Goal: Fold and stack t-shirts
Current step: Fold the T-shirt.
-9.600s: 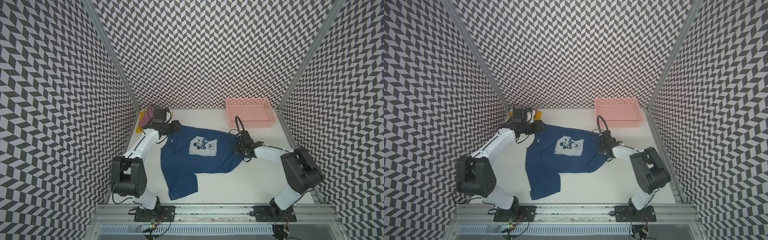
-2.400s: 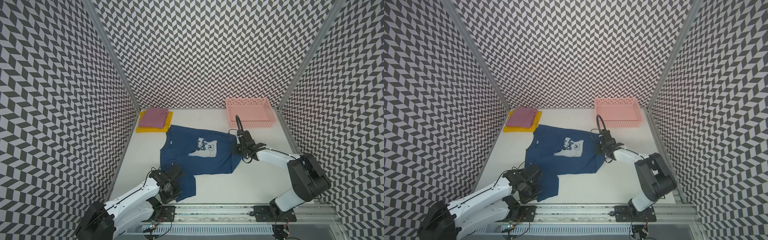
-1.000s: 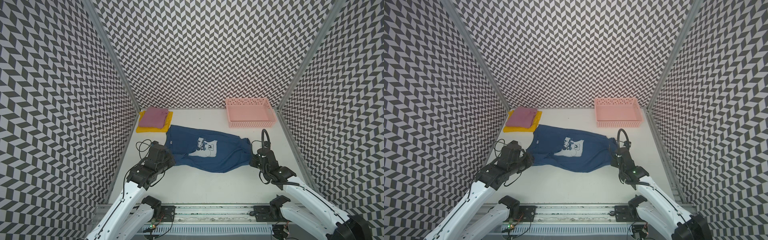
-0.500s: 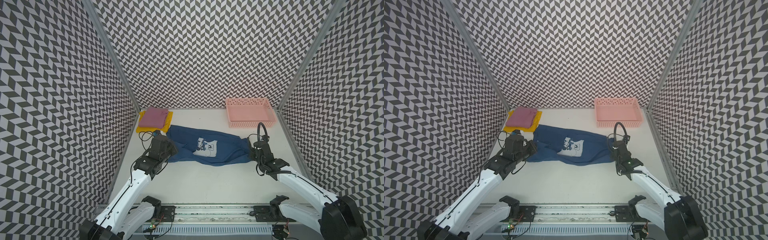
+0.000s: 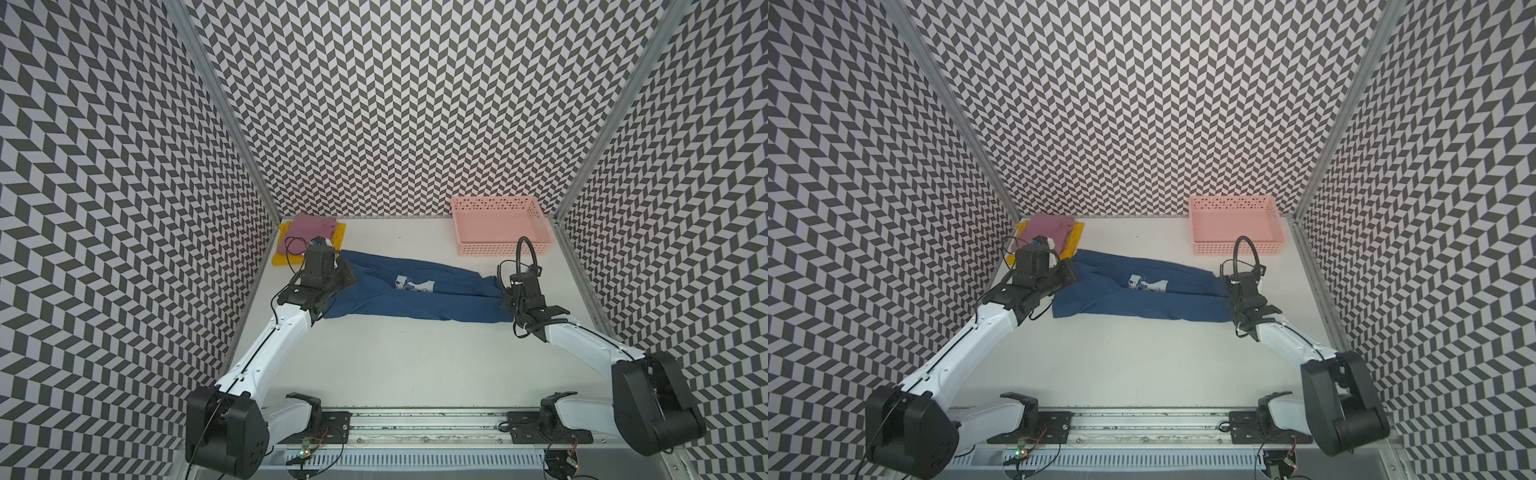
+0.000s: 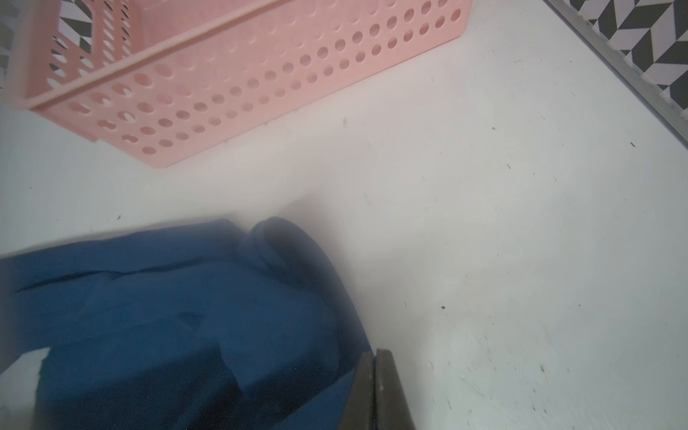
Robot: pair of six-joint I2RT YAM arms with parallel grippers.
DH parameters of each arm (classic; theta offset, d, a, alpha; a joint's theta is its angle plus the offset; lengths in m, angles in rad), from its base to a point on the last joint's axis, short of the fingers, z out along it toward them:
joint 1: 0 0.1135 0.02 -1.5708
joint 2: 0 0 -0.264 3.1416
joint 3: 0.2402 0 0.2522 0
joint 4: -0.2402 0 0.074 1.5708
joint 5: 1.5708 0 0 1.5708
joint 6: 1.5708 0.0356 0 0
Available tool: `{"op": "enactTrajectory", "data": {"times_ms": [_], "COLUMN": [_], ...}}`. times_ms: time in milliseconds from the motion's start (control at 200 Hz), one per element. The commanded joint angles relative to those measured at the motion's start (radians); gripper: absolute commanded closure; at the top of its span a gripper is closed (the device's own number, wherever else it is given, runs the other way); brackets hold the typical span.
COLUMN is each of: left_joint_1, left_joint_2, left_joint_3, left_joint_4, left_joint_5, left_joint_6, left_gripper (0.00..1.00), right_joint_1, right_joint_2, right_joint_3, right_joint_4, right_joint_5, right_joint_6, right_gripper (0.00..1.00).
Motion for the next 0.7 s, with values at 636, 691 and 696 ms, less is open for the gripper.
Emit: {"op": "enactTrajectory", "data": {"times_ms": [636,691,696], "left_joint_1": [0.024,0.024,0.024], "left_joint_2": [0.406,0.448,0.452], "left_joint_3": [0.276,0.312,0.314], "left_joint_4": [0.047,0.041,0.041], "left_joint_5": [0.123,0.137,0.137], "left_joint_6": [0.155,0.160,0.160], "left_gripper": [1.00,1.00,1.00], "right_joint_1": [-0.006,-0.006,-0.006], "right_joint_2": [0.275,0.289,0.291], "right_joint_3": [0.126,0.137,0.139], "right_joint_4": [0.129,0.126,0.126], "right_joint_5": [-0.080,-0.080,-0.079], "right_joint_6": [-0.030,-0.030,-0.030], "right_gripper": [1.00,1.00,1.00]}}
